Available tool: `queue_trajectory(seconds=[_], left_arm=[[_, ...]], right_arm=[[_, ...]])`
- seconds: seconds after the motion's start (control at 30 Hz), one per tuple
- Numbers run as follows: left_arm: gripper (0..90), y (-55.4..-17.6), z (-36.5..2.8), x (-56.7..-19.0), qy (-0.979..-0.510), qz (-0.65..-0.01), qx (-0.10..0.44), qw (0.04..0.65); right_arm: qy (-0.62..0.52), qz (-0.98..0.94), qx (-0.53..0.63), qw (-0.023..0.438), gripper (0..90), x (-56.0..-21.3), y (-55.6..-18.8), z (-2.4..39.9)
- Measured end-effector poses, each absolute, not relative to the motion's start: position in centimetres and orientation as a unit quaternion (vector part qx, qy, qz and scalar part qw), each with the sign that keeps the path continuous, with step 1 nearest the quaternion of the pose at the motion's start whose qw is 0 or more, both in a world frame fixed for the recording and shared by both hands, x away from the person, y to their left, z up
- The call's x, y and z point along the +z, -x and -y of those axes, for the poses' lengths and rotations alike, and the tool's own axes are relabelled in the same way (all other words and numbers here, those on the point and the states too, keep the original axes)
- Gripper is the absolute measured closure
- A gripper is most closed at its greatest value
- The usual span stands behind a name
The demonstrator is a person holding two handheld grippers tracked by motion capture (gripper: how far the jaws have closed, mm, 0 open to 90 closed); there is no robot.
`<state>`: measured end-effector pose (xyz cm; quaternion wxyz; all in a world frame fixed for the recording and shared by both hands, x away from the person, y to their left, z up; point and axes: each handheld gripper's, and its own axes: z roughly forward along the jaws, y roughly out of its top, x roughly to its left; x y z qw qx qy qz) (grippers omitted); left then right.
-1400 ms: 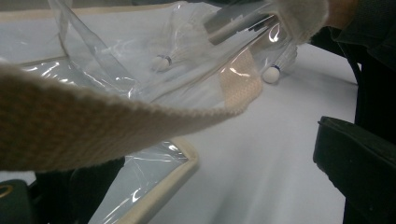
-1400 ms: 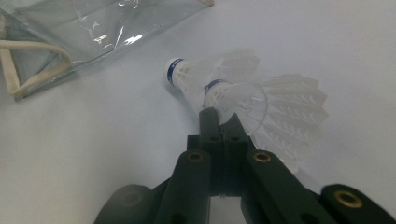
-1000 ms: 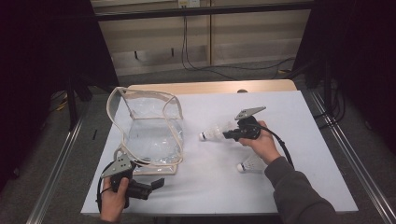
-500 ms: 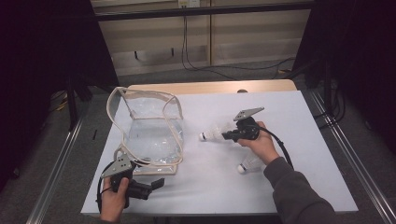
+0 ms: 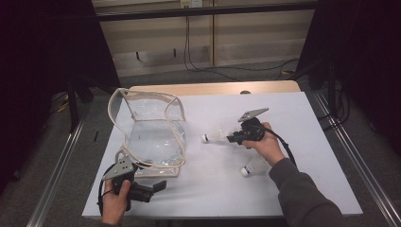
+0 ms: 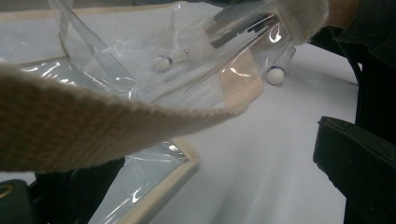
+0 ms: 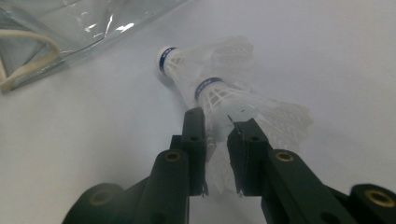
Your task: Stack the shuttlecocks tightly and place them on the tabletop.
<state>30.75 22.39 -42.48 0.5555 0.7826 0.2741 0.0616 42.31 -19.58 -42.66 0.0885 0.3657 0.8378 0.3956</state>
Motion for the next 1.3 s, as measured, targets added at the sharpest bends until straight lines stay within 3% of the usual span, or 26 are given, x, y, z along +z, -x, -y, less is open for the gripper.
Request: queue_trajectory(seconds=[0.37, 1.3], left_arm=[[1.9, -30.8, -22.4, -42.5, -0.782, -0.275, 0.062, 0.556], [1.9, -30.8, -22.4, -42.5, -0.782, -0.274, 0.062, 0.556]], right_arm=[[-0.367, -0.836, 0.401, 0.077, 90.0, -42.2, -42.6, 19.9], [-0.344, -0.840, 0.415, 0.068, 90.0, -41.9, -42.7, 18.3]])
